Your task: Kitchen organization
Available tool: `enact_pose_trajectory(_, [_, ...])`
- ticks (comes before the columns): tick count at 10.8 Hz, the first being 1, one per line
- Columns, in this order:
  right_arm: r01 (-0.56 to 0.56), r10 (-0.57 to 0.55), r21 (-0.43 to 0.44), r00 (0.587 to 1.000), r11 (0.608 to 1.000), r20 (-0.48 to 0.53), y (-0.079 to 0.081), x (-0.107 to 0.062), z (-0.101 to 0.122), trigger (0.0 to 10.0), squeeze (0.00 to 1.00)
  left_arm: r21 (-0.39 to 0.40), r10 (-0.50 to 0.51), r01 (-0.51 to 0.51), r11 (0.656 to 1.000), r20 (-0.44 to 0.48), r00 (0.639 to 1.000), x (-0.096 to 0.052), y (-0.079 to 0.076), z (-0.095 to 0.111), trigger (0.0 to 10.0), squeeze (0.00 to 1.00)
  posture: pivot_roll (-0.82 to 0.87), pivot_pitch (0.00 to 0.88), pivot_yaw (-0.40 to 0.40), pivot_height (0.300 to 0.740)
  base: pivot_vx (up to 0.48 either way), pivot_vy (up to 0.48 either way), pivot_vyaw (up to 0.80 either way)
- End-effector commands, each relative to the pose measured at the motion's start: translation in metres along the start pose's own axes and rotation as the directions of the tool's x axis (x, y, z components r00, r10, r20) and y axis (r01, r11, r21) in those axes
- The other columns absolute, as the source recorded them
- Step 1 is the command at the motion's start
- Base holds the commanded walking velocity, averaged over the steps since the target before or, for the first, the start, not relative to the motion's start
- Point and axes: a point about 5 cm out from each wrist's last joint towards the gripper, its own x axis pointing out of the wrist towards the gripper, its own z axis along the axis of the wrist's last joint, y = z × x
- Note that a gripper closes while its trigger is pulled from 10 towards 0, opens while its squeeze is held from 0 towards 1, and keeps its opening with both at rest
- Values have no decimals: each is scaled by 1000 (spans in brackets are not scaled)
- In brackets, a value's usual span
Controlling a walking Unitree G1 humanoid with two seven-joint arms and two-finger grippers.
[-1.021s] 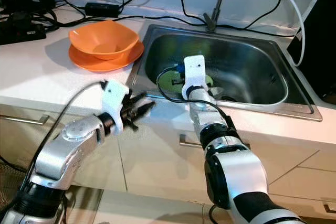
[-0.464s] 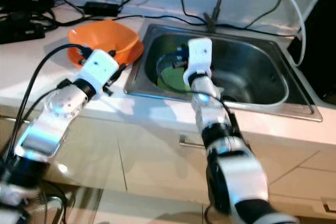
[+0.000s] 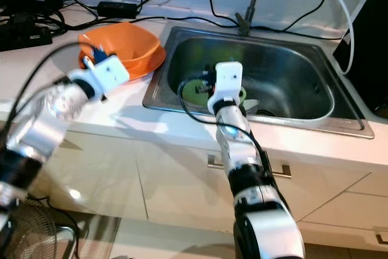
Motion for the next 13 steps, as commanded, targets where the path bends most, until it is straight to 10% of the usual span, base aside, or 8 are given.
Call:
enact_pose_trajectory(1, [9,-9,7,1000,1000,8,-2,-1,3,10000,0,34,-20,20,999,2,1000,3,0,2,10000,0,208,98,-31,740,0,0,0])
enact_pose_trajectory(12, [85,-85,0,995,996,-60,-12,-34,4,10000,0,308,-125,140,941,-69,990,36,2,7,10000,0,135,127,29,740,0,0,0])
enact_pose_trajectory(13, [91,-91,1,994,996,-60,-13,-33,6,10000,0,312,-125,141,940,-70,990,38,3,8,0,0,136,118,30,740,0,0,0])
